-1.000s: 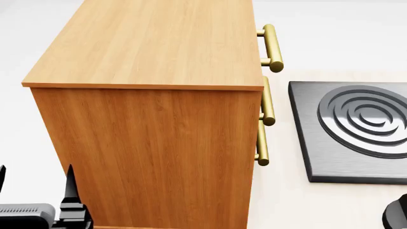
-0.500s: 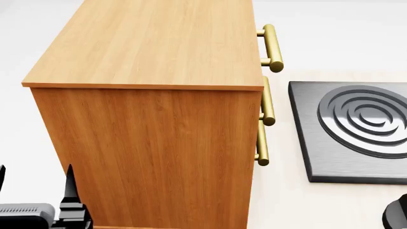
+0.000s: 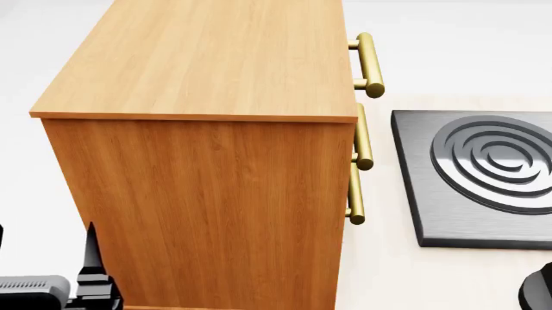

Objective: Put the bowl on the top of the cabinet.

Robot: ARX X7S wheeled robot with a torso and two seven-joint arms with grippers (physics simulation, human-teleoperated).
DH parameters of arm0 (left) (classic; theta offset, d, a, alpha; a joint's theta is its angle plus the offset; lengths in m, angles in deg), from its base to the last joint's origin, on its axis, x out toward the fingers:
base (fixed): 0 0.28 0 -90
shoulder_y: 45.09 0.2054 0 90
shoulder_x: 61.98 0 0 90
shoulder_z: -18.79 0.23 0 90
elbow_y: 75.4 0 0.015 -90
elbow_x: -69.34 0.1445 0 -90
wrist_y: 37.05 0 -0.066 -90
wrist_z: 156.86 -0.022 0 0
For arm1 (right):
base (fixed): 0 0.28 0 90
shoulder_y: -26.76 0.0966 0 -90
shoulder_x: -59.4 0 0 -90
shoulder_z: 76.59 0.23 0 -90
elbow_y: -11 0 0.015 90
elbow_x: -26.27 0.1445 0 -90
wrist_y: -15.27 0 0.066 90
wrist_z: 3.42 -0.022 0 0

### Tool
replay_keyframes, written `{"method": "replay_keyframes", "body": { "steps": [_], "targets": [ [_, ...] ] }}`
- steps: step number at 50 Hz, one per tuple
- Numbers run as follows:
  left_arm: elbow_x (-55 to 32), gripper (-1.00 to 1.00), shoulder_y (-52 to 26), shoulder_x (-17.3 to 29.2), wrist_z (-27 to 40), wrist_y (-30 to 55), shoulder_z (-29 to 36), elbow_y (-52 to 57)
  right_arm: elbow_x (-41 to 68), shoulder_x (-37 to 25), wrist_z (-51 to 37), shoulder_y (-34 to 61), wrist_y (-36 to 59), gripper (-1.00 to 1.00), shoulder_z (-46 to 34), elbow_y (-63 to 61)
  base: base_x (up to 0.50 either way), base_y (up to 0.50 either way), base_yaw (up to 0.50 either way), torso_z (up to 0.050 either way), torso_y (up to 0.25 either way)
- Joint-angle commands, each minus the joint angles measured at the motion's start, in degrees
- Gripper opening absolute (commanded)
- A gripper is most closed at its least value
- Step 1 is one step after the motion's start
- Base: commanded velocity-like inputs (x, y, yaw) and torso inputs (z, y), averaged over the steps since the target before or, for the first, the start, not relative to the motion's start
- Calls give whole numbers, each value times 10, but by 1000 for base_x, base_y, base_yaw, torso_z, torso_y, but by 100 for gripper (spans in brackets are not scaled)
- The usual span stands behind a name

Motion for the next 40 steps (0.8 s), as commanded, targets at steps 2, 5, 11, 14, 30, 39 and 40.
{"method": "replay_keyframes", "body": {
  "steps": [2,5,11,14,30,39,40],
  "targets": [
    [-2,100,1,2,1,-4,0,-3,4,-7,-1,28,37,-100,16,-52,0,0,0,0,0],
    [-2,100,1,2,2,-3,1,-1,20,-8,0,60,75,-100,27,-86,0,0,0,0,0],
    [-2,100,2,3,2,-5,2,-3,44,-5,4,145,136,-100,22,-113,0,0,0,0,2],
    [-2,100,1,4,3,-3,2,-3,57,-2,6,182,166,-100,23,-126,0,0,0,0,0],
    [-4,100,0,6,5,-5,3,-6,315,-19,-98,447,339,-100,68,-168,0,0,0,0,0],
    [-6,100,0,8,7,-1,3,-2,685,-82,-396,667,333,-100,-24,-36,0,0,0,0,1],
    [-6,100,0,8,7,-2,3,-2,700,-85,-409,681,331,-100,-34,-28,0,0,0,0,0]
  ]
}}
